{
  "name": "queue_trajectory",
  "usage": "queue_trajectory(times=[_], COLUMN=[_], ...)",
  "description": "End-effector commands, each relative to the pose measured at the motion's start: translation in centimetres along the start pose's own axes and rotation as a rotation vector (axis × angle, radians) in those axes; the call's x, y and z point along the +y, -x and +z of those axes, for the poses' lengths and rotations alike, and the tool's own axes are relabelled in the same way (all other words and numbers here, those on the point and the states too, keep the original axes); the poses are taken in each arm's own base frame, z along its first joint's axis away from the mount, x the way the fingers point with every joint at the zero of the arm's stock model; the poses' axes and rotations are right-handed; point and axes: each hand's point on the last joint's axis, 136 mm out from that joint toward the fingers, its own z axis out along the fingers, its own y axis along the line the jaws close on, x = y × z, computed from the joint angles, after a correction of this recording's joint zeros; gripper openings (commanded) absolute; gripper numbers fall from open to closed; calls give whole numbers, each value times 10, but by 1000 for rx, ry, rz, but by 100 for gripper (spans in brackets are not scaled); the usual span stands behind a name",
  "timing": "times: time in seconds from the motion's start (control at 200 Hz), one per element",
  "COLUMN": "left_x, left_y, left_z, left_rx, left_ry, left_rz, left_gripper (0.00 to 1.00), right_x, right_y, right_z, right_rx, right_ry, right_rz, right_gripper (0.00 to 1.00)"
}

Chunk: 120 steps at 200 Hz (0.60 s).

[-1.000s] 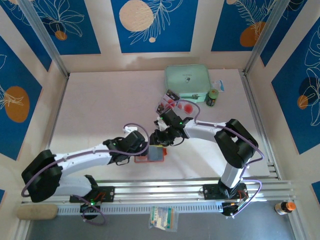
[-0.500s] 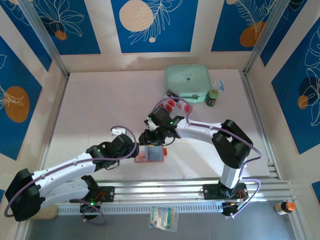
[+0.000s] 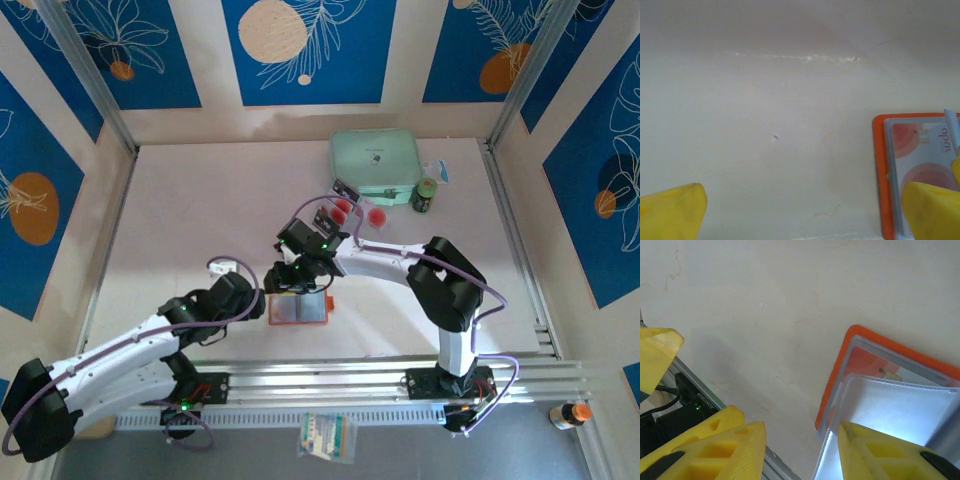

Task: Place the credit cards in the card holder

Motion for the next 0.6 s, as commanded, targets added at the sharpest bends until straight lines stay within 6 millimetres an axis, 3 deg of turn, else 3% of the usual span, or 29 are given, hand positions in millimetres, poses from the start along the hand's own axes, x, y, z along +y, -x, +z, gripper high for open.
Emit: queue_trajectory(times=[0.0, 0.29, 0.595], left_x=[-15, -21, -28], left_y=[9, 5, -1], left_z=[-4, 5, 15], left_rx=[-26, 13, 45], left_ry=[-78, -85, -100], left_rz=[3, 16, 29], left_gripper=[100, 100, 100], right_x=[2, -6, -1], right_y=[2, 5, 13], right_z=[16, 38, 26], right_rx=[7, 37, 14], right_ry=[-13, -15, 26], right_rz=[19, 37, 45], right_gripper=[42, 42, 42])
